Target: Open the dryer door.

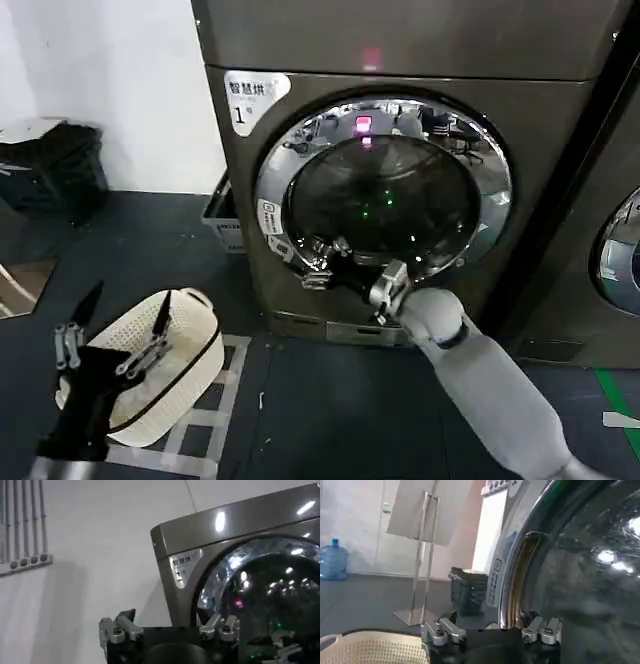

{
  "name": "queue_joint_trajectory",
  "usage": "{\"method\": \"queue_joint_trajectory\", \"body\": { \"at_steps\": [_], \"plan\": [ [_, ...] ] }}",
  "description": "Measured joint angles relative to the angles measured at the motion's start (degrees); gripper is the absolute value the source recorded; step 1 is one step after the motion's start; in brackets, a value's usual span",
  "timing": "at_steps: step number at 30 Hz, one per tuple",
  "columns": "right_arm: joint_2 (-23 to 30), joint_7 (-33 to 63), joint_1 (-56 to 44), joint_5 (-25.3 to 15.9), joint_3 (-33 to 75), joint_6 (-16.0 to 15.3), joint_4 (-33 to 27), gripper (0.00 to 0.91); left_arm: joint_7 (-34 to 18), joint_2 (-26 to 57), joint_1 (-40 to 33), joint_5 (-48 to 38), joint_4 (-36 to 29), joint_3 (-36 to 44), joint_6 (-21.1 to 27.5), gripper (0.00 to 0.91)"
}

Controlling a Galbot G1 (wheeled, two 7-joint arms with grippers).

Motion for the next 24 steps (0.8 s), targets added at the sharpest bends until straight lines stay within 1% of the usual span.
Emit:
{"method": "queue_joint_trajectory", "body": {
  "at_steps": [6,16,21,24],
  "plan": [
    [2.62,-0.37,2.31,0.02,-0.59,0.29,-3.53,0.907,-0.11,0.0,0.19,0.03,-0.05,-0.01,-0.28,0.907],
    [5.37,-0.65,4.52,0.09,-1.01,0.73,-7.9,0.907,-0.23,0.0,0.24,-0.09,0.33,0.02,-0.02,0.907],
    [5.55,-2.06,4.87,0.32,-1.04,0.64,-7.96,0.907,-0.37,0.0,0.03,-0.37,0.34,0.09,0.25,0.907],
    [5.13,-4.19,4.57,0.6,-0.64,0.35,-6.97,0.907,-0.73,0.0,-0.19,-0.44,0.35,0.15,0.72,0.907]
  ]
}}
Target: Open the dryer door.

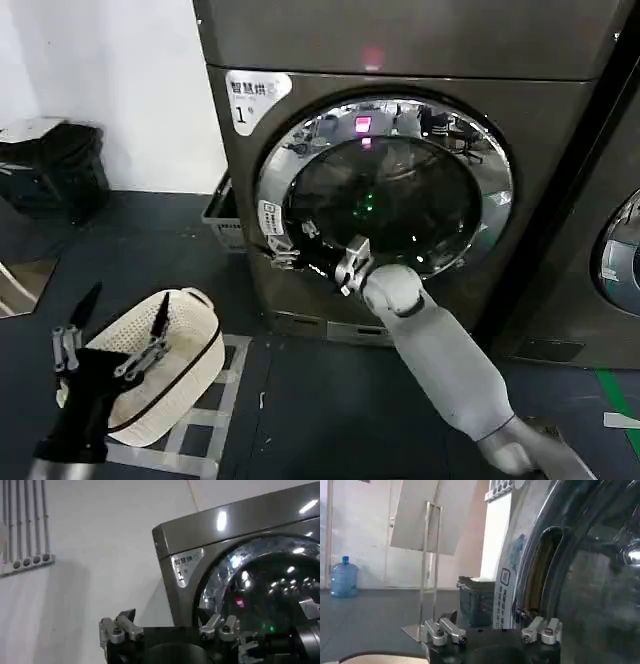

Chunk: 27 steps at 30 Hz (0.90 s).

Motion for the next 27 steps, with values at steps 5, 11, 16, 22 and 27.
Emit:
{"method": "queue_joint_trajectory", "body": {
  "at_steps": [5,11,16,22,27],
  "plan": [
    [-1.54,-5.45,-1.39,2.0,1.27,-1.69,2.87,0.907,0.22,0.0,-1.12,-3.5,0.54,-1.24,2.26,0.907],
    [-4.42,-11.78,-4.23,1.78,3.47,-4.87,7.86,0.907,2.33,-0.01,-3.63,-8.56,4.12,-4.94,5.42,0.907],
    [-6.74,-15.88,-7.97,1.74,6.6,-5.51,12.38,0.907,1.04,4.35,-6.48,-12.85,8.23,-6.02,5.07,0.907],
    [-9.16,-22.86,-12.84,0.96,9.8,-3.91,17.2,0.907,-0.06,13.87,-10.8,-17.5,15.57,-2.36,8.24,0.907],
    [-10.93,-28.47,-16.82,0.36,12.33,-4.15,19.84,0.907,-3.8,20.73,-15.17,-20.56,19.93,1.25,8.42,0.907]
  ]
}}
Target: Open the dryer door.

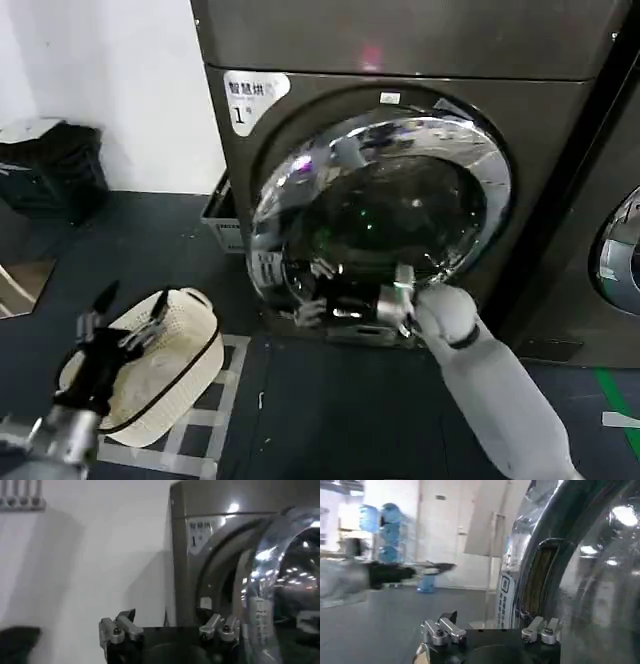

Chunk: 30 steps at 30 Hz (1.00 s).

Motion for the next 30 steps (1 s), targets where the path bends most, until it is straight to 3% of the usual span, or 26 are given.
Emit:
{"method": "queue_joint_trajectory", "body": {
  "at_steps": [4,9,12,18,25,30],
  "plan": [
    [-1.48,-3.99,-2.92,-0.13,2.05,-0.06,1.73,0.907,-0.97,4.16,-3.61,-1.98,3.07,2.83,-0.4,0.907],
    [-3.32,-9.24,-6.03,-0.48,4.62,0.56,4.15,0.907,1.73,9.22,-8.53,-8.6,8.95,6.98,-3.67,0.907],
    [-4.52,-10.21,-7.96,0.35,6.53,0.98,5.87,0.907,2.82,12.47,-12.35,-8.07,13.42,10.16,-4.42,0.907],
    [-6.8,-15.71,-13.5,2.08,11.78,2.87,10.52,0.907,8.64,18.19,-21.09,-10.55,22.1,18.51,-7.88,0.907],
    [-7.26,-19.44,-21.66,0.58,22.28,4.18,13.05,0.907,14.9,22.44,-32.57,-13.38,31.91,31.0,-8.48,0.907],
    [-5.95,-19.2,-27.27,-1.65,34.81,5.85,11.85,0.907,16.92,22.35,-39.51,-14.84,32.51,38.99,-8.18,0.907]
  ]
}}
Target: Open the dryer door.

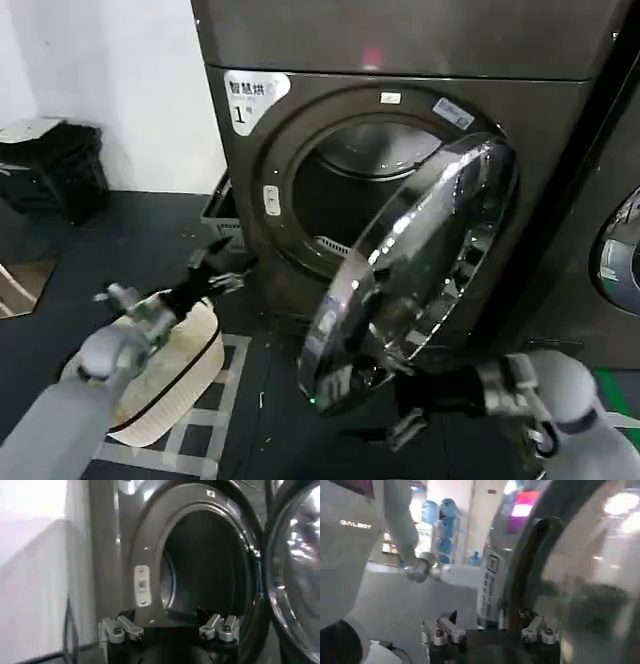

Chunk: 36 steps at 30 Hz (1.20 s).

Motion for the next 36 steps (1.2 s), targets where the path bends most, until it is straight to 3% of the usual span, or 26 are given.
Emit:
{"method": "queue_joint_trajectory", "body": {
  "at_steps": [8,12,18,21,25,27,36],
  "plan": [
    [3.7,9.53,-5.59,-5.48,20.47,0.79,0.23,0.907,0.17,-1.7,-7.59,-0.17,-0.91,10.72,0.85,0.907],
    [6.65,21.81,-8.69,-7.37,27.78,0.6,2.15,0.907,3.21,-2.55,-10.46,0.83,-0.21,15.15,1.51,0.907],
    [9.53,46.05,-13.1,-10.29,37.56,-5.82,4.22,0.907,4.28,-3.71,-13.05,-1.43,-1.71,19.06,4.36,0.907],
    [9.0,57.51,-13.07,-8.44,42.3,-5.6,3.35,0.907,3.89,-4.02,-14.1,-3.37,-3.38,20.59,5.9,0.907],
    [9.04,69.66,-13.31,-3.96,46.9,-9.84,3.41,0.907,3.84,-4.51,-16.21,-4.4,-4.17,24.2,5.81,0.907],
    [8.92,72.45,-13.8,-3.4,49.13,-11.92,3.11,0.907,3.7,-5.12,-17.99,-4.46,-3.66,26.57,5.68,0.907],
    [5.7,76.58,-17.1,2.08,62.42,-13.96,2.29,0.907,3.8,-10.03,-26.31,-4.81,-1.0,38.66,5.01,0.907]
  ]
}}
